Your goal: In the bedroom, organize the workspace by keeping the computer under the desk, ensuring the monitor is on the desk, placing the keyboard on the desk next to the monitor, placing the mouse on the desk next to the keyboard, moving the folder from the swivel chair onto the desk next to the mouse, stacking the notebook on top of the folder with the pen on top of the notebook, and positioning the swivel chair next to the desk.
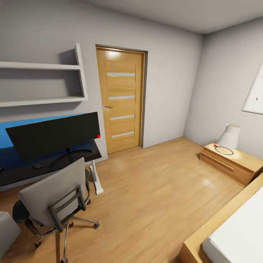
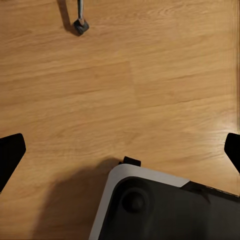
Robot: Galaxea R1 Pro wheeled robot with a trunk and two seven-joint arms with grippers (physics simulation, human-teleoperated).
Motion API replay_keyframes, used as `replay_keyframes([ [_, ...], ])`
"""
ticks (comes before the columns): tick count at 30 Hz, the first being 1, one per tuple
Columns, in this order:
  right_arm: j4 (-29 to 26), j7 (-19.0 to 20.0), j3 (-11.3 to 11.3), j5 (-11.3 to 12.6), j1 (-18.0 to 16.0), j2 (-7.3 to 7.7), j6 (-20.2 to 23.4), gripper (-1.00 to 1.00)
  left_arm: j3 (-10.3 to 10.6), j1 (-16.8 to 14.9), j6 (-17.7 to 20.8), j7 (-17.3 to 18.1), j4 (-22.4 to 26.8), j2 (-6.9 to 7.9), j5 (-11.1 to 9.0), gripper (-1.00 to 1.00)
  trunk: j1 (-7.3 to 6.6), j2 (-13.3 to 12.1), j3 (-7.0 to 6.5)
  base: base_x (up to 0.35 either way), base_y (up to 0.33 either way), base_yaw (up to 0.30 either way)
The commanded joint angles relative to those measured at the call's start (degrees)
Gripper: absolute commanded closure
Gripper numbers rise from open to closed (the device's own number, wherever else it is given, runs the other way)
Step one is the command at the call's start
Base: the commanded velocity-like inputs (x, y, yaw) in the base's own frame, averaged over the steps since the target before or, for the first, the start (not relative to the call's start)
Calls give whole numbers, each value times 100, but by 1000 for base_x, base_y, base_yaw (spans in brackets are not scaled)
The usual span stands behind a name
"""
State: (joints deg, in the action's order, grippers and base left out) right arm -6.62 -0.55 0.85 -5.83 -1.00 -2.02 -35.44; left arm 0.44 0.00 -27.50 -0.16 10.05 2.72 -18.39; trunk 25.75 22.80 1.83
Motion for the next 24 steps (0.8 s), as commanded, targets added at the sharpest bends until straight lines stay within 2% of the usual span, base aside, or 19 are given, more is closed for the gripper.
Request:
replay_keyframes([
  [1,4,-7,3,-24,-6,0,-16,-100,8,0,-13,-2,6,1,-17,-100,4,12,8,0,0,-268],
  [12,5,-7,2,-24,-6,-2,-8,-100,1,0,-27,-2,6,1,-15,-100,4,12,-24,0,0,-273],
  [24,5,-9,-4,-22,-6,-8,16,-100,4,0,-25,-2,6,1,-15,-100,4,12,42,0,0,-208],
])
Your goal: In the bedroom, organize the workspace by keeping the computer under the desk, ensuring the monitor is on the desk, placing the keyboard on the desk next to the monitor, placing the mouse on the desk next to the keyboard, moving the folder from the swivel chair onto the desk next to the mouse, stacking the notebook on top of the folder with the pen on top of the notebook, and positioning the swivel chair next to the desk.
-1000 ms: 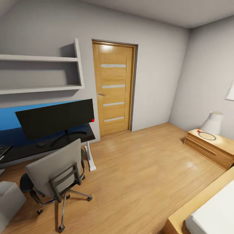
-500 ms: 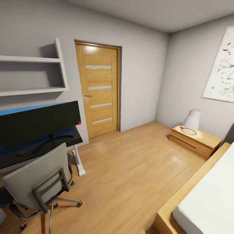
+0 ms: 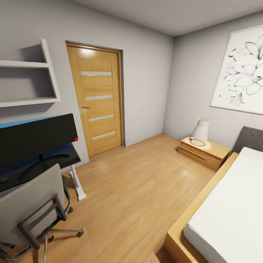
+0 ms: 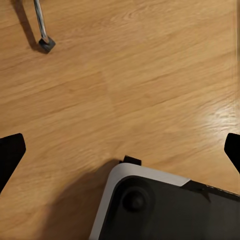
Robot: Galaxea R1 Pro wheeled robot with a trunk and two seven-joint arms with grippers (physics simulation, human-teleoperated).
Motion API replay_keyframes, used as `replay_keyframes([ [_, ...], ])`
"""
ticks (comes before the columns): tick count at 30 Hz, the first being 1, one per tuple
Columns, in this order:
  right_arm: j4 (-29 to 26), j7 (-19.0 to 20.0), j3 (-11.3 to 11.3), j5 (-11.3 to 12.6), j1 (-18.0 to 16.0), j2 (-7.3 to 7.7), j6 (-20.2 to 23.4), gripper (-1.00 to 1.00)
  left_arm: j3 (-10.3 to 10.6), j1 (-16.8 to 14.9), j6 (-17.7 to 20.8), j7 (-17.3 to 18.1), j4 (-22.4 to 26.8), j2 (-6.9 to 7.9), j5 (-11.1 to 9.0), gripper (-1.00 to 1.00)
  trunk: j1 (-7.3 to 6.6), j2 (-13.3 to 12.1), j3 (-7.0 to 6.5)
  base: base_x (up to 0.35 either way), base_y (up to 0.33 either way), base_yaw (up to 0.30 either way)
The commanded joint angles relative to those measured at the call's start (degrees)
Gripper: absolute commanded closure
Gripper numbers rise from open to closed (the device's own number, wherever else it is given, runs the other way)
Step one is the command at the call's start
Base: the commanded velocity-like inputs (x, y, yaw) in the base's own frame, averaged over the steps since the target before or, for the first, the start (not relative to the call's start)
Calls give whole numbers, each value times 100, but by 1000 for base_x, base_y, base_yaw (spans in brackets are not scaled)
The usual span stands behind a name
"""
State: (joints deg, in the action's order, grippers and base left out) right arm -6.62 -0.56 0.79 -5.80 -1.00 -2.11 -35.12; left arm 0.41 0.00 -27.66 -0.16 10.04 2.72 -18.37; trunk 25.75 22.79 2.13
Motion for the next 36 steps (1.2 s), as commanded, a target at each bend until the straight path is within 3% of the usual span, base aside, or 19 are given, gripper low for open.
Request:
replay_keyframes([
  [1,4,-9,2,-23,-5,0,-15,-100,8,0,-8,-2,6,0,-17,-100,3,13,20,0,0,-175],
  [23,2,-14,-12,-9,-5,0,-30,-100,7,0,-3,-2,6,0,-17,-100,3,13,94,205,163,-74],
  [36,2,-14,-17,-8,-5,1,-30,-100,3,0,-3,-2,6,0,-19,-100,3,13,80,144,132,-226],
])
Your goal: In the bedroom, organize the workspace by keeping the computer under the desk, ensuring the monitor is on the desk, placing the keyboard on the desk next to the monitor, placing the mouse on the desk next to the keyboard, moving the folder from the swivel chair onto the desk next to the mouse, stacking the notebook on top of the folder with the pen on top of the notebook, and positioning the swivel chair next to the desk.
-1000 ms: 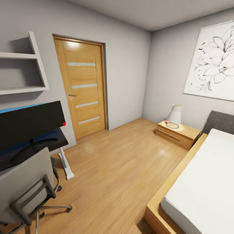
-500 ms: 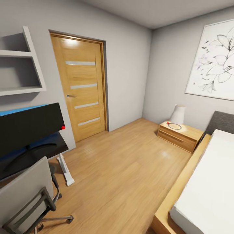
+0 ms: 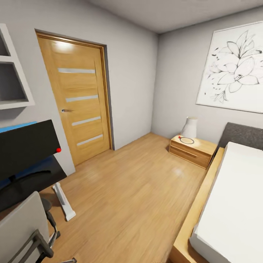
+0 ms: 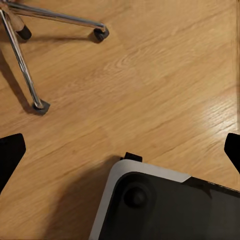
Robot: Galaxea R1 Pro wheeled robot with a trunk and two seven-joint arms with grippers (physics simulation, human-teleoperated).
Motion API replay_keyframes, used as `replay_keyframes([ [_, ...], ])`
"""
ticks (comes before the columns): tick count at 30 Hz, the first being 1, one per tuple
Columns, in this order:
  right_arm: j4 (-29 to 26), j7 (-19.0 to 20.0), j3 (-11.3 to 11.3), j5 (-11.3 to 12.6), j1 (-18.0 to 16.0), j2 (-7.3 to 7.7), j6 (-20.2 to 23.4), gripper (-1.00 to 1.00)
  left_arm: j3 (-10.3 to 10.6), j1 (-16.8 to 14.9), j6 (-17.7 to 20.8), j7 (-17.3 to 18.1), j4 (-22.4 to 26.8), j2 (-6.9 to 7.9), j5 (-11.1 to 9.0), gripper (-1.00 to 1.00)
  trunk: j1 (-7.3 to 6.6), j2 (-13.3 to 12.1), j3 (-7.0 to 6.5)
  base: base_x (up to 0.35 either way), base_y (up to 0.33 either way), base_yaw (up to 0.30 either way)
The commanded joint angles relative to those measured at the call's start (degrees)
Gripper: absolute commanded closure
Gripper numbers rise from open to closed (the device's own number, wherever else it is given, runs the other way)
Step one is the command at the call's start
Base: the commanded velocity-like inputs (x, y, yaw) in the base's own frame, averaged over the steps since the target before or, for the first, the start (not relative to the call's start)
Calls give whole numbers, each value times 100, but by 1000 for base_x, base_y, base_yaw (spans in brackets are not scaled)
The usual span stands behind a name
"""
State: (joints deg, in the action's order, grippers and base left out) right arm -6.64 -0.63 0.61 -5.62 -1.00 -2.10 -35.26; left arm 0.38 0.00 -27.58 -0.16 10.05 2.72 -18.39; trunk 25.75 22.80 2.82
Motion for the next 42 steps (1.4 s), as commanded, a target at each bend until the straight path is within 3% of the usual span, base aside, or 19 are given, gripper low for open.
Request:
replay_keyframes([
  [1,5,-7,0,-26,-6,0,-16,-100,6,0,-10,-2,6,0,-17,-100,4,12,12,20,17,-264],
  [17,5,-7,0,-26,-6,-1,-14,-100,12,0,-10,-2,6,-10,-15,-100,4,12,113,238,164,-111],
  [32,-31,-6,3,-35,-6,2,-30,-100,22,0,-5,6,24,-25,-1,-100,4,12,129,210,22,-3],
  [38,-615,-115,-5,-2,-7,-27,13,-100,57,0,148,-72,620,-163,14,-100,4,12,129,15,1,0],
  [42,-1401,-360,-8,110,-21,-37,269,-100,64,0,834,-466,1429,-201,197,-100,4,12,129,3,0,0],
])
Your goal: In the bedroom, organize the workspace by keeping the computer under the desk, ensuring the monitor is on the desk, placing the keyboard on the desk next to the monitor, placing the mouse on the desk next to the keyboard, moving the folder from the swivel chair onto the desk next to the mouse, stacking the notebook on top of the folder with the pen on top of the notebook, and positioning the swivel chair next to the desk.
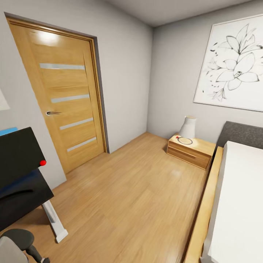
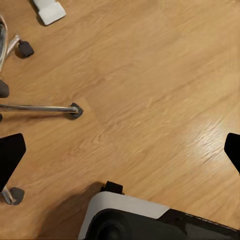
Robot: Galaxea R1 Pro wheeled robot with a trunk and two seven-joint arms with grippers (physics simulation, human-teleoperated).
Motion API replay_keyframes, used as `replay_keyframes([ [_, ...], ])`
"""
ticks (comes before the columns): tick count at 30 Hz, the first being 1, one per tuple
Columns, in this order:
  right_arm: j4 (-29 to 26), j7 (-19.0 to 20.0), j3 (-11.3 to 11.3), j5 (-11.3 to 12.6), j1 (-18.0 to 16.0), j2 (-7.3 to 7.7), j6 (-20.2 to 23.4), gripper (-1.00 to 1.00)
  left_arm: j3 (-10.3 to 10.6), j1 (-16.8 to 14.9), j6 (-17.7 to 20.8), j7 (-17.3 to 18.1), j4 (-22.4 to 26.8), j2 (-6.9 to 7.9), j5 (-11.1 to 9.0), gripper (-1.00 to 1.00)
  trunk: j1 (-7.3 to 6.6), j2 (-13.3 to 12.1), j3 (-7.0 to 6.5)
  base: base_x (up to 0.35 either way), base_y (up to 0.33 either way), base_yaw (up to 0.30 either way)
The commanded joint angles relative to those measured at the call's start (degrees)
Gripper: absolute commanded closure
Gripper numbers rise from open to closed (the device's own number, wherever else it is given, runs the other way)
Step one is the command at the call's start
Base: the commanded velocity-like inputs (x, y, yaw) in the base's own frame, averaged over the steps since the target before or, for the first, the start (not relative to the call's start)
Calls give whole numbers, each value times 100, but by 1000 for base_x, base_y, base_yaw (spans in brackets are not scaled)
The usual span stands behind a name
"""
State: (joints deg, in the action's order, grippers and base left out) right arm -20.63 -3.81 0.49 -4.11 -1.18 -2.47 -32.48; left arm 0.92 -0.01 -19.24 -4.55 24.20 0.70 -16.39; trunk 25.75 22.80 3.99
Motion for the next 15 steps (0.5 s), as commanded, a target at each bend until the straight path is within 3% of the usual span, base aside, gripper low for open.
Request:
replay_keyframes([
  [1,-144,-110,5,1,-23,-2,105,-100,10,-1,229,-130,180,-10,71,-100,3,12,12,2,0,0],
  [2,-551,-360,4,256,-367,-8,852,-100,12,-31,1381,-478,919,-110,439,-100,3,12,12,0,0,0],
  [5,-699,-469,9,498,-893,-42,1571,-100,13,-214,2211,-622,1514,-244,641,-100,3,12,12,0,0,0],
  [6,-732,-532,12,662,-1516,-132,2165,-100,13,-702,2763,-698,1818,-413,738,-100,3,12,12,0,0,0],
  [7,-734,-539,12,679,-1623,-144,2248,-100,13,-826,2846,-708,1826,-448,748,-100,3,12,12,0,0,0],
  [9,-738,-563,9,741,-2060,-177,2625,-100,13,-1484,3289,-737,1642,-614,774,-100,3,12,12,0,0,0],
  [11,-740,-569,-4,814,-2233,-185,2804,-100,11,-1829,3491,-741,1462,-715,780,-100,3,12,12,0,0,0],
  [15,-748,-595,-44,1071,-2350,-195,2916,-100,12,-2112,3617,-740,1296,-849,785,-100,3,12,12,0,0,0],
])
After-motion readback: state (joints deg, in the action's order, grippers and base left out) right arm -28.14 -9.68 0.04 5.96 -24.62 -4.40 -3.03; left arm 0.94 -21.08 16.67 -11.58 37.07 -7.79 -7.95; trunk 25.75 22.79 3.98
